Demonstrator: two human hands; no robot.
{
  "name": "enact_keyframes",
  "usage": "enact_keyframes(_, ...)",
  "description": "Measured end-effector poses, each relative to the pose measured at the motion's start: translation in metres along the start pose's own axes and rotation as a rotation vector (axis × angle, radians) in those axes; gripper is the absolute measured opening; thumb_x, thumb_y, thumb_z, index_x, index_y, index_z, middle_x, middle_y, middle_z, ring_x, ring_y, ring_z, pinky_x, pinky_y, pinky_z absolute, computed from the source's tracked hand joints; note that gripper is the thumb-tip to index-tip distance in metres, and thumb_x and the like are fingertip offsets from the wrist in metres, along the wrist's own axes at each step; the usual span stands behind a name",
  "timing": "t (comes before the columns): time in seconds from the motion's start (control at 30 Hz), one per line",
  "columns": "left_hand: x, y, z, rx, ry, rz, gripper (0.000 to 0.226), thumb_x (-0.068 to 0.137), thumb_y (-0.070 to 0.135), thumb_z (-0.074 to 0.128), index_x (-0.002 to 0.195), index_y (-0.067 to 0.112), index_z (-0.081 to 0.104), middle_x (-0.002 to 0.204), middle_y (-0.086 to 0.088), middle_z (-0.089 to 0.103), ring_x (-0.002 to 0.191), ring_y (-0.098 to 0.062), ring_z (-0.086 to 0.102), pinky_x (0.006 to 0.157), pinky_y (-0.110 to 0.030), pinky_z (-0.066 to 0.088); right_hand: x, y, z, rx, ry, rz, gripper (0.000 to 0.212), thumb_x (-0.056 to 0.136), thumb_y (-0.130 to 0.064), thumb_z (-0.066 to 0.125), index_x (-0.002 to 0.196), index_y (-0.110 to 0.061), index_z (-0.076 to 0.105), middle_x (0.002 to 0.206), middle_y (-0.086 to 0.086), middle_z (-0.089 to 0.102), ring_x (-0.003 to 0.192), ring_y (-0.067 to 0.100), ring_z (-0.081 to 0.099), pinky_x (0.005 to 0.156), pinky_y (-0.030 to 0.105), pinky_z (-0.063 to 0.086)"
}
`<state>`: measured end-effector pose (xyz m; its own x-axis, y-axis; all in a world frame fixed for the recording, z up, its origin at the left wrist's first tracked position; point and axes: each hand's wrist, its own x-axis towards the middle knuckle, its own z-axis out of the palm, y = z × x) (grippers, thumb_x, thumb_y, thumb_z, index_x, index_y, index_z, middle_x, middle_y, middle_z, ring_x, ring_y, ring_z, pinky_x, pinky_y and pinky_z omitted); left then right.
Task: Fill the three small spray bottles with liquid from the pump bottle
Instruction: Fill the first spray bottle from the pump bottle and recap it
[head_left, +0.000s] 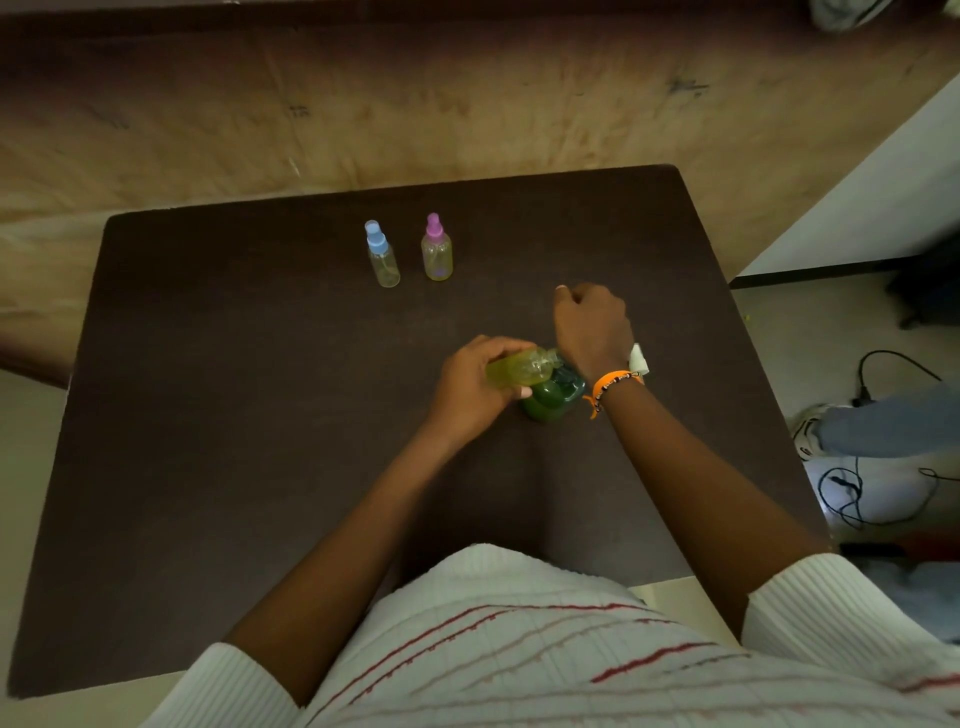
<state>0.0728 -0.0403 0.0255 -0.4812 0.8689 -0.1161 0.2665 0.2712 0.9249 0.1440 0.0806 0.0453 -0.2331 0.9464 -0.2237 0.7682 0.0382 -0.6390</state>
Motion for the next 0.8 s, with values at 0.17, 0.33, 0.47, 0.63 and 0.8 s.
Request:
enact_keyframes(0.17, -0.0029, 0.0027, 0.0023, 0.005, 0.003, 0.012, 0.051, 0.061, -0.003, 0.077, 0.108, 0.014, 0.067, 0.094, 0.006, 0.059, 0.093, -0.014, 0.06, 0.085, -0.019, 0.045, -0.0011, 0.0022, -0.0036, -0.023, -0.073, 0.002, 0.037, 0.091, -0.037, 0.045, 0.061, -0.015, 0.051, 0.092, 0.011, 0.068, 0.092, 0.038, 0.061, 0.095, 0.047, 0.046)
enact_keyframes(0.33, -0.0035, 0.0036, 0.0024, 0.002, 0.005, 0.012, 0.051, 0.06, -0.002, 0.077, 0.108, 0.014, 0.067, 0.094, 0.005, 0.06, 0.094, -0.017, 0.061, 0.087, -0.026, 0.046, -0.0006, 0.0017, -0.0048, 0.01, -0.156, 0.048, 0.041, 0.083, -0.042, 0.043, 0.088, -0.012, 0.069, 0.101, 0.012, 0.071, 0.098, 0.036, 0.063, 0.096, 0.046, 0.046)
enact_keyframes(0.47, -0.002, 0.0005, 0.003, -0.007, -0.001, -0.01, 0.051, 0.061, -0.003, 0.077, 0.108, 0.015, 0.066, 0.098, 0.003, 0.061, 0.095, -0.016, 0.061, 0.088, -0.024, 0.046, -0.0017, 0.0004, -0.0034, -0.023, 0.011, -0.027, 0.029, 0.092, -0.03, 0.047, 0.068, -0.013, 0.052, 0.085, 0.011, 0.067, 0.089, 0.037, 0.061, 0.088, 0.041, 0.045)
enact_keyframes(0.63, -0.0003, -0.0007, 0.002, 0.001, 0.0, -0.021, 0.05, 0.061, -0.003, 0.076, 0.107, 0.015, 0.066, 0.098, 0.002, 0.061, 0.095, -0.015, 0.061, 0.087, -0.022, 0.045, -0.002, -0.0026, -0.0032, -0.071, 0.053, -0.098, 0.024, 0.092, -0.027, 0.047, 0.072, -0.015, 0.052, 0.079, 0.007, 0.061, 0.085, 0.035, 0.061, 0.089, 0.042, 0.046)
enact_keyframes(0.8, -0.0019, 0.0039, 0.0029, 0.0, 0.018, -0.015, 0.049, 0.061, -0.002, 0.077, 0.105, 0.016, 0.067, 0.098, 0.001, 0.062, 0.096, -0.019, 0.062, 0.091, -0.033, 0.048, 0.0011, -0.0049, -0.0064, -0.102, 0.023, -0.094, 0.022, 0.091, -0.027, 0.048, 0.075, -0.015, 0.059, 0.085, 0.008, 0.065, 0.09, 0.035, 0.06, 0.094, 0.042, 0.041)
